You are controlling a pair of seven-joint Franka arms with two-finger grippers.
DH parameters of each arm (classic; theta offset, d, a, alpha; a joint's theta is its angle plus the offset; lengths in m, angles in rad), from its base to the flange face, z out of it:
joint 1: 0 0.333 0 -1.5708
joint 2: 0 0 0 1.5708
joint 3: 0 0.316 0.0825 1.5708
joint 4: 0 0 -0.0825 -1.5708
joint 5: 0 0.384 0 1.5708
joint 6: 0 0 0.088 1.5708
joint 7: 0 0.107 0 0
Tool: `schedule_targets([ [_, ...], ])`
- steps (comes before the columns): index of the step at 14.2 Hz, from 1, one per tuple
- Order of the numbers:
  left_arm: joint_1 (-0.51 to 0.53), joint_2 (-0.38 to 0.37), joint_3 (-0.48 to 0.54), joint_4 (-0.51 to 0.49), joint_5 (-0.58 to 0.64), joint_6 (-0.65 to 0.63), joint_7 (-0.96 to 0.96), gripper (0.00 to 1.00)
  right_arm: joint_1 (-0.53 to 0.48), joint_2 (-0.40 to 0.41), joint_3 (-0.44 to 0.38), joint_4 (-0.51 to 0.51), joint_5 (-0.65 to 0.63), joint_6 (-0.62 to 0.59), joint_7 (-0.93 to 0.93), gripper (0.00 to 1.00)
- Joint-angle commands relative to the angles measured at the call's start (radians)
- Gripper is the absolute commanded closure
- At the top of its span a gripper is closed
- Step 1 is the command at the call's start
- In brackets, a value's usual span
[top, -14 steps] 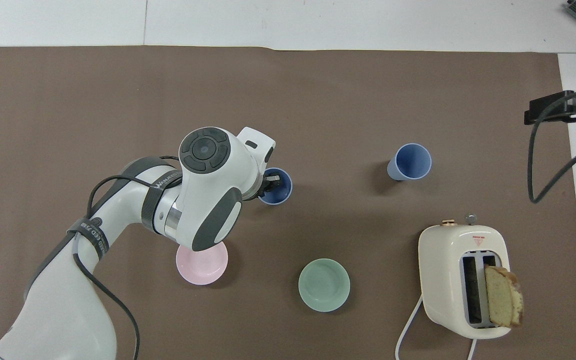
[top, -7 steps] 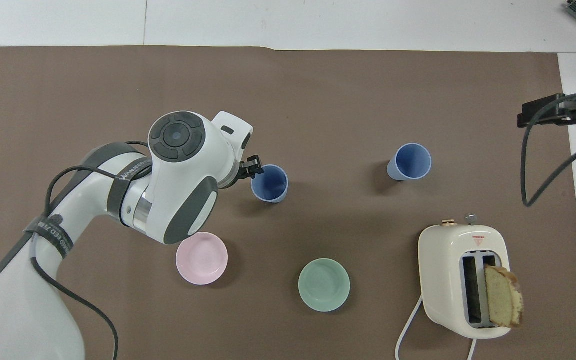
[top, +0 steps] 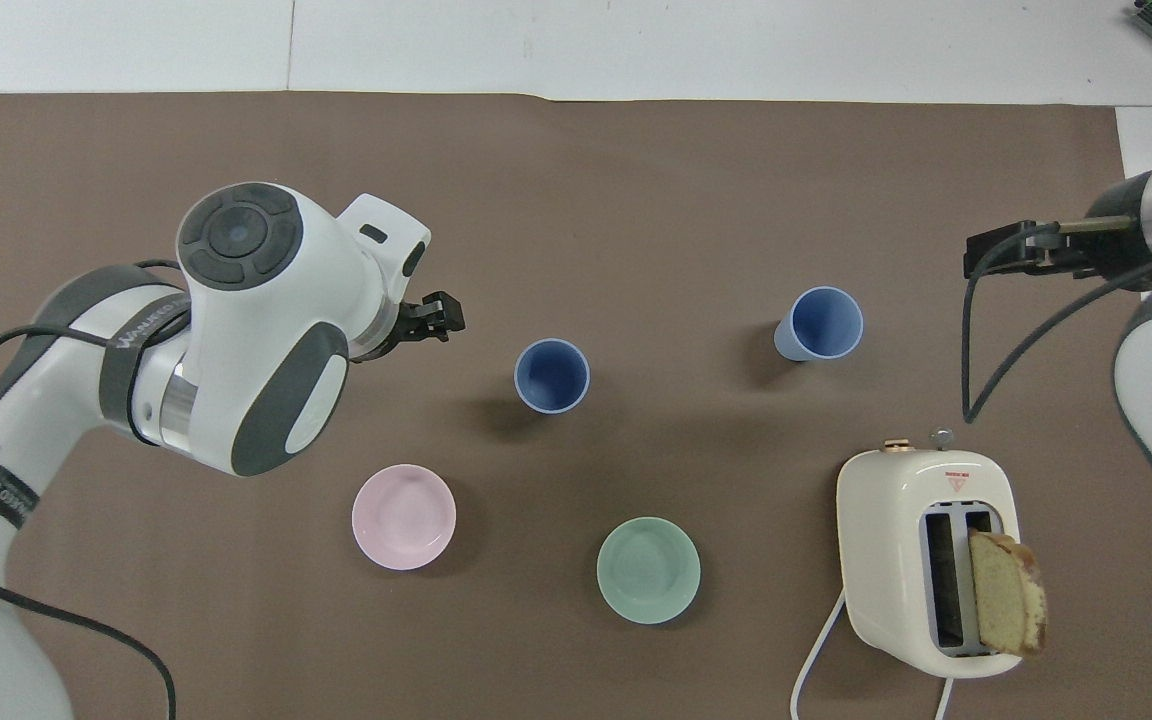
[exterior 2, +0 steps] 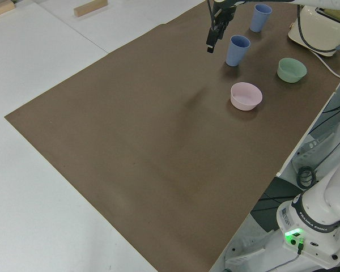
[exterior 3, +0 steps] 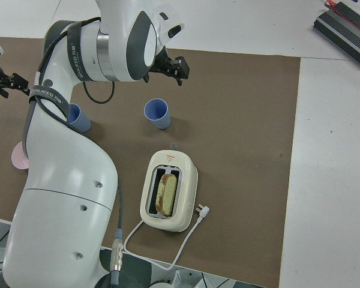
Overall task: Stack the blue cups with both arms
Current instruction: 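Release the blue cup with the left gripper while the right gripper reaches out, then grasp the other blue cup with the right gripper while the left gripper retracts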
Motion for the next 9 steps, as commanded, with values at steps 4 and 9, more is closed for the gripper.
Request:
schedule_targets([
  [4,0.109,-0.121,-0.007,-0.012,0.009,-0.148,0.233,0.0,0.036,0.08,0.001,-0.117,0.016,0.19,0.007,0.0],
  [9,0.152,-0.149,0.002,0.048,0.004,-0.261,0.304,0.0,0.041,0.114,0.001,-0.185,0.015,0.261,0.007,0.0],
])
